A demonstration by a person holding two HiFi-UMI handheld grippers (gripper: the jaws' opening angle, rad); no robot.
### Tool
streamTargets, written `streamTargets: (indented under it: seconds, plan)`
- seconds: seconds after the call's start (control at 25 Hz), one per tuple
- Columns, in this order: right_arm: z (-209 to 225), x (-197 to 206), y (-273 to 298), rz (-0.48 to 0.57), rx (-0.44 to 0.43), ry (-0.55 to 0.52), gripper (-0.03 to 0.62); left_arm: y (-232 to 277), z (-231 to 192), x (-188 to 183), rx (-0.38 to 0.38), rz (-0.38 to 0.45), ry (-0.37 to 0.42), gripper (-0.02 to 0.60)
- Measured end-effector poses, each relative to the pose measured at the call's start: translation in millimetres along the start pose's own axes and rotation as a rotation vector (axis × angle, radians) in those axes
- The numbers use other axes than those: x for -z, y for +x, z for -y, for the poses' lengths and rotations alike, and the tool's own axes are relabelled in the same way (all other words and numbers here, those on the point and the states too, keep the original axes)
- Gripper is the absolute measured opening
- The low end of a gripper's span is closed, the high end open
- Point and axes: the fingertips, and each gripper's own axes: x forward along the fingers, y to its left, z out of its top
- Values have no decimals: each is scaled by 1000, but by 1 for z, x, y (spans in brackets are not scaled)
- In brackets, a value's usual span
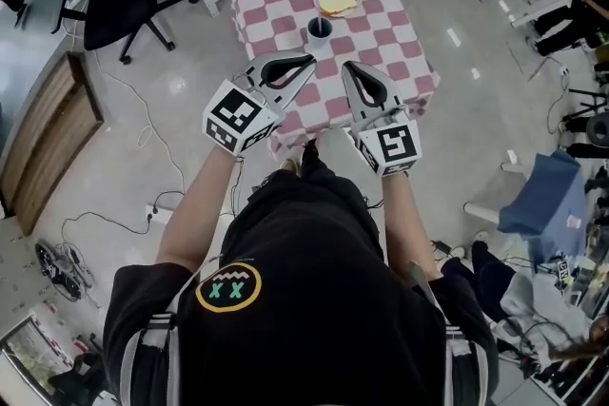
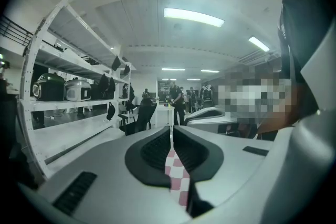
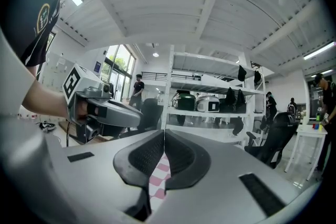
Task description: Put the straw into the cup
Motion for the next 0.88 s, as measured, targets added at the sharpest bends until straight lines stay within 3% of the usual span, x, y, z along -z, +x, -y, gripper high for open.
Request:
streamTargets:
  seconds: [0.88]
  plan:
    - [-19, 10, -14, -54, 10, -6, 20, -19, 20, 0, 11, 16, 3, 32]
